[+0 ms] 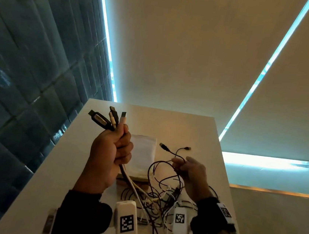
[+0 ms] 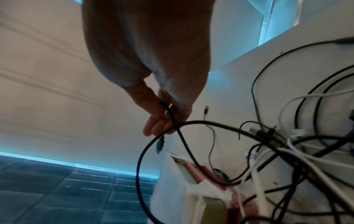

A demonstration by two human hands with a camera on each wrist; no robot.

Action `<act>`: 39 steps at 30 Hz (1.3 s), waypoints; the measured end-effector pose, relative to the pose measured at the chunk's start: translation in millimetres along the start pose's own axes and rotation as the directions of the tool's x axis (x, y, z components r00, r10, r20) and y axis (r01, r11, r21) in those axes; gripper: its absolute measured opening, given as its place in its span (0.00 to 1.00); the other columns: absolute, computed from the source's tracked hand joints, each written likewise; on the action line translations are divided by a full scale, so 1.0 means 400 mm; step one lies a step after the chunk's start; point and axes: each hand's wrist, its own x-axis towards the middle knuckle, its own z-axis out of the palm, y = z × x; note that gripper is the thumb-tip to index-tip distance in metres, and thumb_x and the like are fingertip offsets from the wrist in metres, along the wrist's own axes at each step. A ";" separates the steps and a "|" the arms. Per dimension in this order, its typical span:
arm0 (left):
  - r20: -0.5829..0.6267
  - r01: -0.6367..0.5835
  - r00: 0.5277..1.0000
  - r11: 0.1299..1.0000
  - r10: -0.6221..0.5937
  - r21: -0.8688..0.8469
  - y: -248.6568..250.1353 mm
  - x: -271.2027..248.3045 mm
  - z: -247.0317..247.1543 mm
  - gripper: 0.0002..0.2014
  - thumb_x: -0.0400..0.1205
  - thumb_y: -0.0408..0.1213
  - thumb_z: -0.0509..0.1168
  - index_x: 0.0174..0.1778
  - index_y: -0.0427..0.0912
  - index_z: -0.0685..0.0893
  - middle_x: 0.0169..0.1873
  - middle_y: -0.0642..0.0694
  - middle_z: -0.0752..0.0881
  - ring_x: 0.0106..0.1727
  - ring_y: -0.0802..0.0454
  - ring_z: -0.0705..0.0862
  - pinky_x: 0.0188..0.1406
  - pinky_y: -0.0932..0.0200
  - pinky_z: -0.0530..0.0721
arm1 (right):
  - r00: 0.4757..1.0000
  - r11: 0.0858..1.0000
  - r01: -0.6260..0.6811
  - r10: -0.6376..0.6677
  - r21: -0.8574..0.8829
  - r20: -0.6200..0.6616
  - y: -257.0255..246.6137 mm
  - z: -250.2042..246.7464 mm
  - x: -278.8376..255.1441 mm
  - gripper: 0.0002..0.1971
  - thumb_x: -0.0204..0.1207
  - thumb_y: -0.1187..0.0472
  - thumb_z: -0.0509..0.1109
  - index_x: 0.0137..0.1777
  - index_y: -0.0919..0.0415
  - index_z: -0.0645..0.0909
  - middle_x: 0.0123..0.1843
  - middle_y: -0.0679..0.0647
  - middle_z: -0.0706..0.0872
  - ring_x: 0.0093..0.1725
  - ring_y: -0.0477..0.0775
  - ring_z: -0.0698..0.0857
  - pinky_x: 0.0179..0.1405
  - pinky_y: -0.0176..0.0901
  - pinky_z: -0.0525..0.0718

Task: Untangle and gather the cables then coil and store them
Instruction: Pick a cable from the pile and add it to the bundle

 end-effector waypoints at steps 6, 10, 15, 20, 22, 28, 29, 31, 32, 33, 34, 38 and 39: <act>-0.067 0.061 0.996 0.989 -0.052 0.137 -0.025 0.013 -0.003 0.16 0.88 0.42 0.53 0.35 0.44 0.73 0.20 0.53 0.62 0.17 0.60 0.57 0.17 0.63 0.51 | 0.971 0.974 -0.109 0.061 0.197 0.233 -0.075 0.076 -0.073 0.07 0.83 0.65 0.61 0.47 0.66 0.78 0.33 0.57 0.83 0.30 0.47 0.75 0.31 0.34 0.76; -0.106 0.109 0.990 0.971 -0.088 0.213 -0.040 0.019 0.000 0.14 0.88 0.43 0.55 0.38 0.42 0.74 0.19 0.54 0.62 0.16 0.60 0.58 0.14 0.66 0.53 | 0.922 0.991 0.039 -0.086 0.131 0.376 -0.112 0.133 -0.139 0.08 0.84 0.69 0.58 0.54 0.71 0.78 0.38 0.61 0.88 0.32 0.50 0.78 0.33 0.36 0.79; -0.104 0.078 0.993 0.941 -0.046 0.328 -0.039 0.011 0.021 0.18 0.81 0.51 0.62 0.48 0.37 0.76 0.20 0.53 0.63 0.19 0.58 0.58 0.20 0.60 0.55 | 0.815 0.980 0.199 -0.159 -0.011 0.557 -0.115 0.174 -0.201 0.12 0.85 0.69 0.57 0.60 0.70 0.80 0.37 0.62 0.84 0.29 0.51 0.74 0.30 0.37 0.74; -0.115 0.028 0.993 0.863 0.035 0.504 -0.042 0.004 0.039 0.20 0.79 0.56 0.61 0.48 0.41 0.83 0.22 0.50 0.72 0.27 0.53 0.73 0.30 0.57 0.74 | 0.761 0.906 0.386 -0.207 -0.172 0.614 -0.083 0.205 -0.230 0.15 0.85 0.59 0.59 0.48 0.70 0.81 0.36 0.66 0.79 0.26 0.46 0.69 0.25 0.32 0.68; -0.131 -0.002 0.988 0.865 0.078 0.502 -0.040 0.007 0.035 0.15 0.83 0.51 0.59 0.44 0.43 0.82 0.24 0.48 0.74 0.28 0.53 0.74 0.30 0.58 0.74 | 0.755 0.904 0.383 -0.189 -0.189 0.628 -0.081 0.204 -0.231 0.14 0.82 0.58 0.61 0.45 0.68 0.82 0.37 0.70 0.78 0.25 0.47 0.67 0.24 0.32 0.66; 0.050 -0.056 0.998 0.937 0.041 0.344 -0.012 -0.010 0.027 0.17 0.75 0.49 0.60 0.48 0.39 0.79 0.23 0.50 0.68 0.23 0.58 0.66 0.25 0.61 0.67 | 0.758 0.930 0.326 -0.153 -0.166 0.634 -0.073 0.185 -0.239 0.13 0.86 0.64 0.59 0.41 0.63 0.80 0.26 0.51 0.70 0.24 0.44 0.65 0.23 0.30 0.66; 0.094 -0.057 0.995 0.942 0.028 0.332 -0.008 -0.015 0.027 0.17 0.75 0.49 0.59 0.49 0.38 0.80 0.22 0.50 0.67 0.23 0.59 0.66 0.25 0.61 0.67 | 0.761 0.933 0.321 -0.153 -0.162 0.630 -0.073 0.183 -0.242 0.13 0.86 0.64 0.59 0.41 0.63 0.80 0.26 0.49 0.71 0.24 0.44 0.66 0.23 0.30 0.66; 0.138 -0.062 0.990 0.927 0.011 0.370 -0.004 -0.020 0.025 0.19 0.76 0.50 0.58 0.48 0.38 0.81 0.21 0.51 0.67 0.23 0.58 0.66 0.26 0.61 0.67 | 0.760 0.937 0.316 -0.158 -0.146 0.631 -0.076 0.182 -0.247 0.13 0.85 0.62 0.59 0.41 0.64 0.79 0.26 0.50 0.71 0.24 0.44 0.66 0.23 0.31 0.66; 0.141 -0.069 0.990 0.914 0.014 0.399 -0.004 -0.021 0.027 0.20 0.76 0.52 0.57 0.46 0.38 0.81 0.20 0.51 0.68 0.24 0.57 0.66 0.26 0.61 0.67 | 0.759 0.939 0.315 -0.163 -0.137 0.631 -0.078 0.183 -0.251 0.13 0.86 0.61 0.59 0.42 0.65 0.79 0.27 0.50 0.70 0.24 0.44 0.66 0.23 0.32 0.66; 0.133 -0.081 0.991 0.900 0.026 0.428 -0.006 -0.021 0.029 0.20 0.77 0.54 0.56 0.43 0.38 0.81 0.20 0.51 0.68 0.24 0.56 0.67 0.27 0.60 0.68 | 0.758 0.939 0.318 -0.168 -0.131 0.630 -0.078 0.183 -0.253 0.13 0.86 0.62 0.59 0.42 0.65 0.79 0.27 0.51 0.70 0.24 0.44 0.66 0.23 0.33 0.66; 0.116 -0.096 0.992 0.884 0.048 0.457 -0.008 -0.020 0.031 0.21 0.77 0.55 0.55 0.39 0.39 0.80 0.21 0.50 0.69 0.25 0.55 0.68 0.28 0.59 0.68 | 0.753 0.937 0.324 -0.173 -0.129 0.635 -0.077 0.183 -0.255 0.13 0.86 0.62 0.58 0.42 0.64 0.79 0.27 0.52 0.70 0.24 0.45 0.65 0.23 0.33 0.65; 0.022 -0.159 0.985 0.850 0.171 0.503 -0.023 -0.011 0.036 0.22 0.78 0.58 0.52 0.30 0.44 0.74 0.29 0.45 0.78 0.39 0.47 0.80 0.41 0.54 0.77 | 0.718 0.911 0.378 -0.174 -0.167 0.674 -0.068 0.194 -0.256 0.15 0.87 0.60 0.57 0.39 0.60 0.80 0.28 0.49 0.73 0.24 0.42 0.68 0.25 0.31 0.69; 0.001 -0.157 0.984 0.859 0.179 0.488 -0.025 -0.010 0.038 0.21 0.80 0.56 0.51 0.31 0.43 0.73 0.32 0.45 0.81 0.42 0.47 0.84 0.44 0.53 0.80 | 0.719 0.900 0.392 -0.171 -0.189 0.674 -0.061 0.194 -0.251 0.15 0.87 0.60 0.57 0.40 0.60 0.80 0.30 0.50 0.75 0.25 0.41 0.69 0.27 0.30 0.71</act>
